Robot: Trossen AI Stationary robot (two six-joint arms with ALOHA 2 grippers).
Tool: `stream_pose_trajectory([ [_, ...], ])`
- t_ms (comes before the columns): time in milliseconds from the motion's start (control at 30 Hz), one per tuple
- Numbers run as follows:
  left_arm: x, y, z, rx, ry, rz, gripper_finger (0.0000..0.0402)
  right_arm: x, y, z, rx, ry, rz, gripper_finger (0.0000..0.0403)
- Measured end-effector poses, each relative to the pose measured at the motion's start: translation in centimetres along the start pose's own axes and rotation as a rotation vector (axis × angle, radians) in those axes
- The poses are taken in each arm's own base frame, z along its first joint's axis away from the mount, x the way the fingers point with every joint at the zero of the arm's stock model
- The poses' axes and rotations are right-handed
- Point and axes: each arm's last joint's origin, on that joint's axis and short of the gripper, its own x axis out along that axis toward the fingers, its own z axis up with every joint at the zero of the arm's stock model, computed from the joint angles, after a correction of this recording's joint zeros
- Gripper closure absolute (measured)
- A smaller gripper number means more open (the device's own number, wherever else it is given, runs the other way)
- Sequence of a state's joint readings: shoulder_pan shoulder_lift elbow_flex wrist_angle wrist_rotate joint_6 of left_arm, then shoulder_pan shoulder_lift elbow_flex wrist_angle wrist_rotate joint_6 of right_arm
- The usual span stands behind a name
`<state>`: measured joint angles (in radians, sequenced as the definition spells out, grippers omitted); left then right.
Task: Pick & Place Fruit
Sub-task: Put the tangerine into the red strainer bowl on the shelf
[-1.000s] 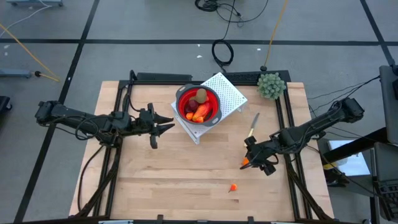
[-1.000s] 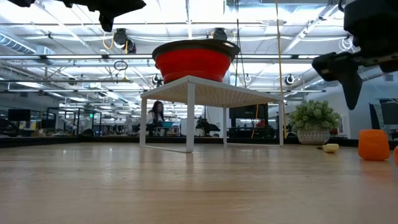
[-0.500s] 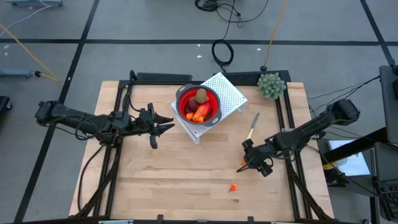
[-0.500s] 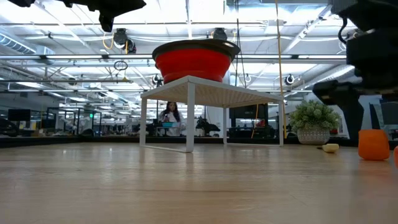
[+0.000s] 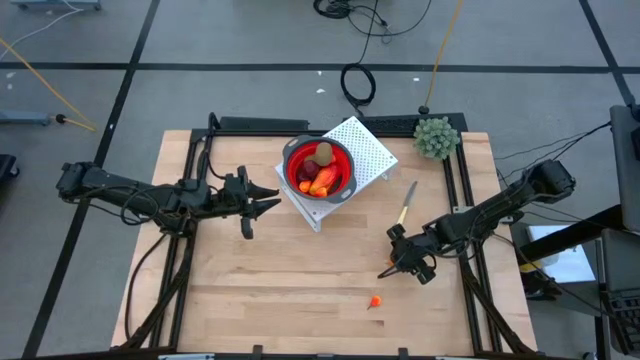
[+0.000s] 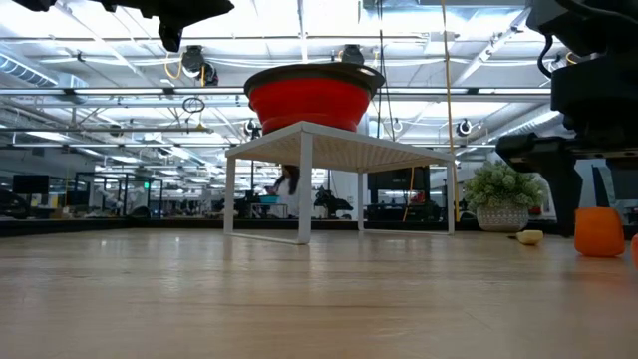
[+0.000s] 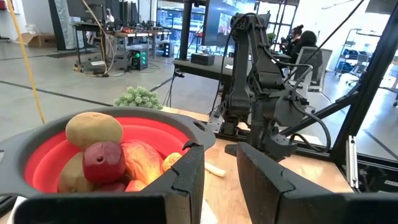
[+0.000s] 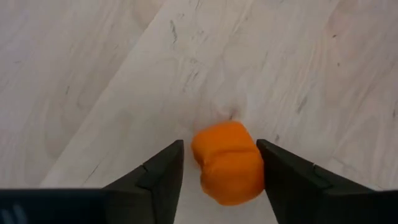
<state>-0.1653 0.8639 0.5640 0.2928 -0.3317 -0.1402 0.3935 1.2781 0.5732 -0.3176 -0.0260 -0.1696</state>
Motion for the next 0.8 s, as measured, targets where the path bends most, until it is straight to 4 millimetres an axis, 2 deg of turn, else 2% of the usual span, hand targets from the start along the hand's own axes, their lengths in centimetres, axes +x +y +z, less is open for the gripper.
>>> stream_pose_trajectory([
  [300, 0.0, 0.0, 0.0, 0.0, 0.002, 0.0, 0.0309, -0.1, 0.0, 0.0, 0.0, -0.002, -0.004, 0.0271],
  [467, 0.0, 0.0, 0.0, -0.02, 0.003, 0.0, 0.0309, -1.0, -0.1, 0.6, 0.012, -0.053, -0.01, 0.0302],
  [700, 0.0, -0.1, 0.0, -0.039, 0.0, -0.019, 0.0309, -3.9, -0.4, 2.6, 0.022, -0.195, -0.044, 0.0297],
  [800, 0.0, -0.1, 0.2, -0.106, -0.018, -0.035, 0.0309, -5.2, -0.6, 3.1, 0.023, -0.237, -0.109, 0.0294],
])
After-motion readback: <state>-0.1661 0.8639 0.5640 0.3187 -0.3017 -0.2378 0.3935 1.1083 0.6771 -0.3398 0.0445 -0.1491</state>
